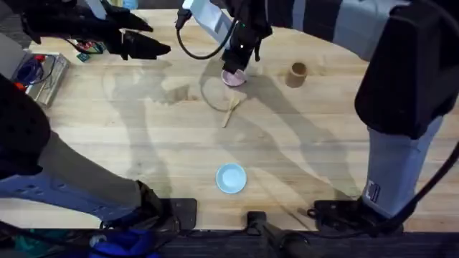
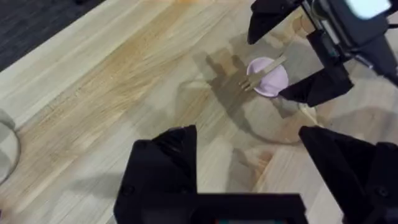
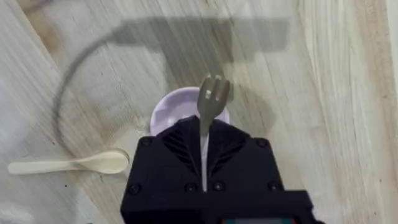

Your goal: Pick up a utensil and set it on the pink plate, then put the other utensil in the container.

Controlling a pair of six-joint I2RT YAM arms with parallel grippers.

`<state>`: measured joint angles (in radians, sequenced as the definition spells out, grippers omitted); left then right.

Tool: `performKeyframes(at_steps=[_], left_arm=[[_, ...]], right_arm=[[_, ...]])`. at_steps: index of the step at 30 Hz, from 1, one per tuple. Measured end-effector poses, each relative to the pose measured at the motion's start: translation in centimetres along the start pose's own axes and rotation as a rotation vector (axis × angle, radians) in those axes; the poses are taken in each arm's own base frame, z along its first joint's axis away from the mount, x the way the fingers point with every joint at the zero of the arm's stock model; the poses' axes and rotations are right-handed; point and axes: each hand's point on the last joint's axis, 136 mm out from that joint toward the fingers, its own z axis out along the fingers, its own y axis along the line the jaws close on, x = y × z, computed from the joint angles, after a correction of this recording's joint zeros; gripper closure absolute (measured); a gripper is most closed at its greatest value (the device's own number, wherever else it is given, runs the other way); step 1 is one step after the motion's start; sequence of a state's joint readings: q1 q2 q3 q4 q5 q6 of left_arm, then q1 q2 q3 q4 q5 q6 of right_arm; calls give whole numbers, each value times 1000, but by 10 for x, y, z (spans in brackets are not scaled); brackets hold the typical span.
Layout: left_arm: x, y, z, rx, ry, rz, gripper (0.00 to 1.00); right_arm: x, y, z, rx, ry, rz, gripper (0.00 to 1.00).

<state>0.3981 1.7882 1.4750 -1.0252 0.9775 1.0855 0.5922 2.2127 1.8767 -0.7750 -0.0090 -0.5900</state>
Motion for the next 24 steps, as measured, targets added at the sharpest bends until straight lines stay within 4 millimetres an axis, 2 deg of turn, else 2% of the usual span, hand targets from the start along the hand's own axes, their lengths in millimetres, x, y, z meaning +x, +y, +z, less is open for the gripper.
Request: performKeyframes(at_steps=[7, 9, 14, 15, 17, 19, 24], left_arm=[[0, 0, 0, 0, 0, 0, 7], [0, 0, 0, 0, 0, 0, 8], [0, 0, 0, 0, 0, 0, 8], [0, 0, 0, 0, 0, 0, 8], [0, 0, 0, 0, 0, 0, 8], [0, 0, 0, 0, 0, 0, 7], [0, 0, 0, 0, 1, -1, 7]], right_arm=[[0, 0, 0, 0, -1, 0, 920], [0, 0, 0, 0, 0, 3, 871], [-1, 1, 0, -4, -3, 8, 473], [-1, 1, 0, -5, -4, 11, 371], [-1, 1, 0, -5, -4, 10, 76], [-1, 1, 0, -5, -4, 8, 14], [-2, 0, 0, -3, -8, 8, 8]])
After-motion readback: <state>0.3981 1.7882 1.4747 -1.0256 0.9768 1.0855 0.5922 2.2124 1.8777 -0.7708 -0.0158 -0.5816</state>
